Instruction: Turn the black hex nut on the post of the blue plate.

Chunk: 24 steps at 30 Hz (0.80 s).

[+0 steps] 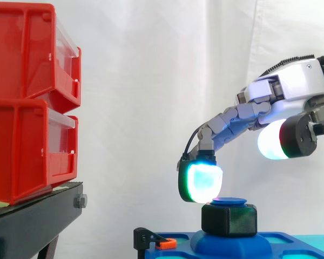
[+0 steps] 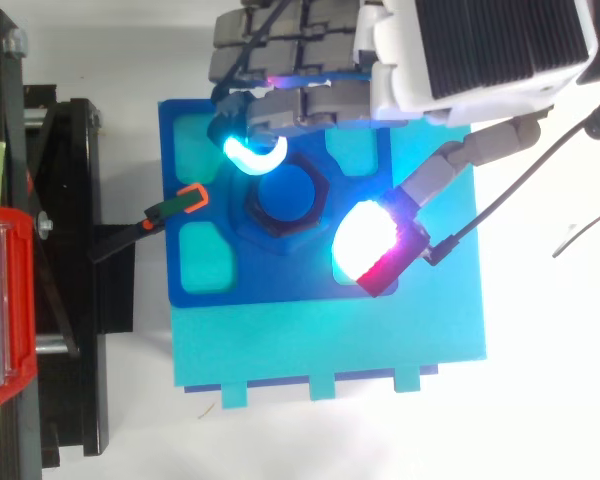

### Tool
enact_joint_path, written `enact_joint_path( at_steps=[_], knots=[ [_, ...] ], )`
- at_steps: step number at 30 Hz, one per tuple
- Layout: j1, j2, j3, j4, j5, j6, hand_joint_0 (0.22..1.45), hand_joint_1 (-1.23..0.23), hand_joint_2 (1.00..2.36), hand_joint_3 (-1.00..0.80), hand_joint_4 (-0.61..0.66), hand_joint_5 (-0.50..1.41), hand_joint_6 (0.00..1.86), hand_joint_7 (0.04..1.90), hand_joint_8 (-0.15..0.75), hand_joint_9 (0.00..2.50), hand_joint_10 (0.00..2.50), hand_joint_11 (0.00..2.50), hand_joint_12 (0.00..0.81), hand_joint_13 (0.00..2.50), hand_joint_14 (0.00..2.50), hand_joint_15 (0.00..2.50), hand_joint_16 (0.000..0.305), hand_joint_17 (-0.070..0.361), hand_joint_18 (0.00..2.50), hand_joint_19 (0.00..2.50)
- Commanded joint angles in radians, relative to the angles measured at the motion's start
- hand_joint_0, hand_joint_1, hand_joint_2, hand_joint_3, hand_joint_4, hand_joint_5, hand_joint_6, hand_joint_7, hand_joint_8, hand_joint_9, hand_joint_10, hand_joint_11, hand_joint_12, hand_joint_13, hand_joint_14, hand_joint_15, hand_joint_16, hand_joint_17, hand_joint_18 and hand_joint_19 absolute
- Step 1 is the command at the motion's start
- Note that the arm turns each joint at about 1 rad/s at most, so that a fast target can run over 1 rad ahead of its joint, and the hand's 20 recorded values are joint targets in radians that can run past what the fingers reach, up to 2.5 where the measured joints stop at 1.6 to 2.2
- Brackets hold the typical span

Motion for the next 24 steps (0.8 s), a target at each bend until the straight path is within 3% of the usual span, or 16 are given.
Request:
enact_joint_path(
  at_steps=[1, 15, 18, 20, 24],
  knots=[
    [0.006, 0.000, 0.022, -0.013, 0.002, -0.001, 0.48, -0.29, 1.00, -0.50, 0.25, -0.18, 0.50, 0.95, 0.308, 0.41, 0.00, 0.00, 0.416, 0.38, 0.00, 0.07, 0.052, 0.116, 0.27, 0.21],
    [0.041, 0.000, 0.031, 0.032, 0.022, -0.003, 0.48, -0.29, 1.00, -0.50, 0.25, -0.19, 0.50, 0.89, 0.308, 0.41, 0.00, 0.00, 0.419, 0.36, 0.00, 0.07, 0.052, 0.117, 0.26, 0.21],
    [0.053, -0.002, 0.031, 0.034, 0.037, -0.003, 0.47, -0.37, 1.00, -0.50, 0.23, -0.19, 0.50, 0.86, 0.305, 0.38, 0.00, 0.00, 0.419, 0.30, 0.00, 0.05, 0.054, 0.121, 0.21, 0.20],
    [0.063, 0.000, 0.026, 0.035, 0.049, -0.003, 0.46, -0.53, 1.00, -0.50, 0.23, -0.20, 0.50, 0.85, 0.296, 0.35, 0.00, 0.00, 0.418, 0.26, 0.00, 0.04, 0.054, 0.122, 0.16, 0.19],
    [0.079, 0.000, -0.007, 0.069, 0.068, 0.000, 0.47, -0.69, 1.00, -0.50, 0.20, -0.21, 0.50, 0.86, 0.281, 0.33, 0.00, 0.00, 0.406, 0.24, 0.00, 0.05, 0.053, 0.119, 0.13, 0.19]
  ],
)
